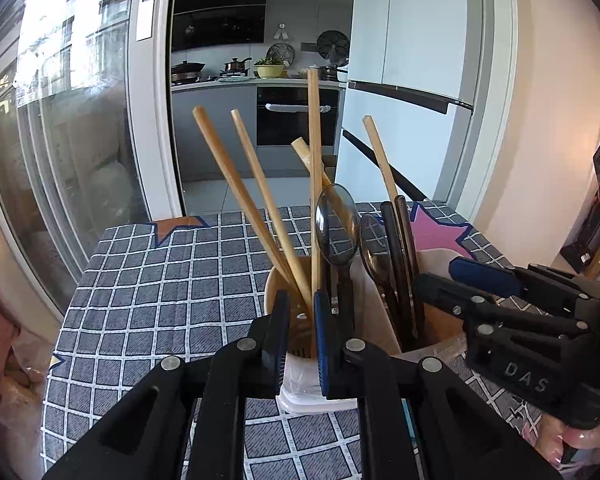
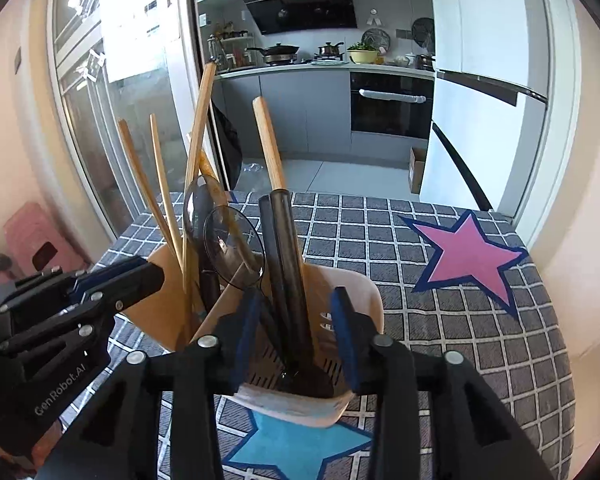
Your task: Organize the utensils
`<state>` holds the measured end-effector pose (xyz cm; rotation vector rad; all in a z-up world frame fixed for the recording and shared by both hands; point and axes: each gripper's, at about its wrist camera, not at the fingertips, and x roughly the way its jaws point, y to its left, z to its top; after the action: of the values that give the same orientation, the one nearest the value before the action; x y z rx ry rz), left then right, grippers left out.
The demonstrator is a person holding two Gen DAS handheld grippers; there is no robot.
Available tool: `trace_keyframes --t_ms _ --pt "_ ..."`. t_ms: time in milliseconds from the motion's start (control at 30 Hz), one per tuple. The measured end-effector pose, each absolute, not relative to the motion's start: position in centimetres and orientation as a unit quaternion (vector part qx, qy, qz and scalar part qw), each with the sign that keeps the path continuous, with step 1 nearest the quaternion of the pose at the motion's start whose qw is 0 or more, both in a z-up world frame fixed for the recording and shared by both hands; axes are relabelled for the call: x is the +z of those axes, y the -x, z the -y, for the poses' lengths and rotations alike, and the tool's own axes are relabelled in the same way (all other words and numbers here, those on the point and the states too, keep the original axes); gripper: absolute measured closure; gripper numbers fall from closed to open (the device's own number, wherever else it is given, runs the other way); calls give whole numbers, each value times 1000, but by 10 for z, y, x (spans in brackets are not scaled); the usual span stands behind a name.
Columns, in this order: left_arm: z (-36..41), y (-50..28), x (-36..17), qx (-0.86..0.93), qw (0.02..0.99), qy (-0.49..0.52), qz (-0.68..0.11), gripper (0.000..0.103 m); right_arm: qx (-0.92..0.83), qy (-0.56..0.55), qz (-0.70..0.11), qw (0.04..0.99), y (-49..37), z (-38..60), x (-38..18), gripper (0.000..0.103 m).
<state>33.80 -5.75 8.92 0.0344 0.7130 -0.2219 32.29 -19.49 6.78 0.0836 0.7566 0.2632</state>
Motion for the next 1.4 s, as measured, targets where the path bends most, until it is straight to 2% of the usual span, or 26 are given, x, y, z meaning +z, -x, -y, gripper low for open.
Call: trace_keyframes --t_ms 67,200,500,1033,1067,1100,1133,1400 --pt "56 -333 89 -108 932 -16 -346 60 124 -52 -370 919 -319 198 70 61" --pt "56 -322 91 -101 935 -26 -339 59 113 -77 -374 917 -309 207 74 52" --pt "43 -300 91 -84 931 -21 -356 59 97 -99 -368 920 -271 218 88 42" --pt "23 -235 58 -67 910 -8 -408 58 75 -110 -419 898 -205 208 50 23" --pt "21 -232 56 -65 909 -6 -411 29 73 -108 -420 898 -200 208 49 23" --pt "19 -227 54 -63 908 -3 -414 6 72 -108 -420 898 -197 208 48 23" --pt "17 -222 54 -56 911 2 -409 0 70 -108 -421 898 -193 207 46 23" --pt "17 -190 52 -60 919 -3 -390 0 47 -107 -425 898 -171 209 33 19"
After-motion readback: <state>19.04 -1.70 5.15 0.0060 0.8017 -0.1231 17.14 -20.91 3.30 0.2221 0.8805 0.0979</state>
